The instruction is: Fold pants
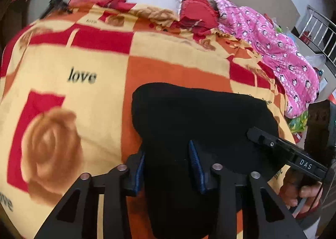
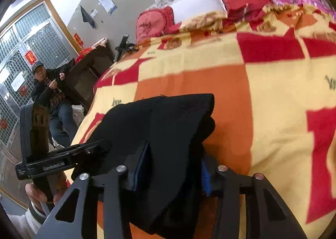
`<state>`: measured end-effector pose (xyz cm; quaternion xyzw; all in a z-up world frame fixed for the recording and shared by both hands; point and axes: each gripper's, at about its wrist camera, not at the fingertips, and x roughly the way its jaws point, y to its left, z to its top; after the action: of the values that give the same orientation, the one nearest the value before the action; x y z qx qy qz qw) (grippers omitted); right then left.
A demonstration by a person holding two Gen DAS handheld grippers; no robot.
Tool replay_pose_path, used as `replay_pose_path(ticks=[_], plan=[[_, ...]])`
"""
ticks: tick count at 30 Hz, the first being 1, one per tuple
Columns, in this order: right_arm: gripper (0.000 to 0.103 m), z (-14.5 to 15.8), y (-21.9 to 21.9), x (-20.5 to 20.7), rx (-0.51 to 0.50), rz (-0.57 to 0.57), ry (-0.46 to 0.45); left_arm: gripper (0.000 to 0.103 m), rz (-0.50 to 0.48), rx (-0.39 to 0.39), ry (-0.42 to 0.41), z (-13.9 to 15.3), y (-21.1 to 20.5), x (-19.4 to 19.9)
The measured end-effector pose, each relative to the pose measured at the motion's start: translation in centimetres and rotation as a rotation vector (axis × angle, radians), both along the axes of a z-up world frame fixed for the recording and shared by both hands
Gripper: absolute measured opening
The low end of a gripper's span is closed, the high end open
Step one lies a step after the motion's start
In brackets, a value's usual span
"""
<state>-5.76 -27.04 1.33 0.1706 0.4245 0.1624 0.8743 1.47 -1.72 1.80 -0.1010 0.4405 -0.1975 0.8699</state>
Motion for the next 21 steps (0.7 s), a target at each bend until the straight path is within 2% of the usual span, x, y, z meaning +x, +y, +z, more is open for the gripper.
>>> replay_pose_path(ticks=[3, 7, 9, 11, 12, 13, 15, 21], plan=[[0.041, 1.4, -0.5, 0.8, 0.007, -0.014, -0.031, 0.034, -0.011, 0.000, -0.039, 1.8, -0.1, 1.6], [0.042, 2.8, -0.9, 3.2, -0.008, -0.036, -0.061, 0.034, 0.004, 0.022, -0.067, 2.4, -1.1, 3.4], [0.042, 2.6, -0.9, 4.7, -0.027, -0.041, -0.060, 0.035, 0.016, 0.032, -0.045, 1.8, -1.6, 4.3], [0.047, 1.4, -0.7, 6.5, -0.072, -0.043, -0.027, 0.037, 0.033, 0.079, -0.009, 0.1, -2.5, 6.0], [0.048, 0.3, -0.4, 7.4, -0.113, -0.048, 0.012, 0.044, 0.048, 0.101, 0.015, -0.9, -2.7, 6.5], [0.052, -0.4, -0.2, 7.6, -0.149, -0.050, 0.028, 0.048, 0.062, 0.100, -0.001, -1.2, -2.8, 6.5], [0.056, -0.9, 0.1, 7.2, -0.196, -0.058, 0.007, 0.058, 0.072, 0.126, -0.024, -1.1, -2.9, 6.2], [0.058, 2.3, 0.2, 4.8, -0.262, -0.082, -0.047, 0.059, 0.092, 0.181, -0.054, -0.2, -4.1, 4.8]])
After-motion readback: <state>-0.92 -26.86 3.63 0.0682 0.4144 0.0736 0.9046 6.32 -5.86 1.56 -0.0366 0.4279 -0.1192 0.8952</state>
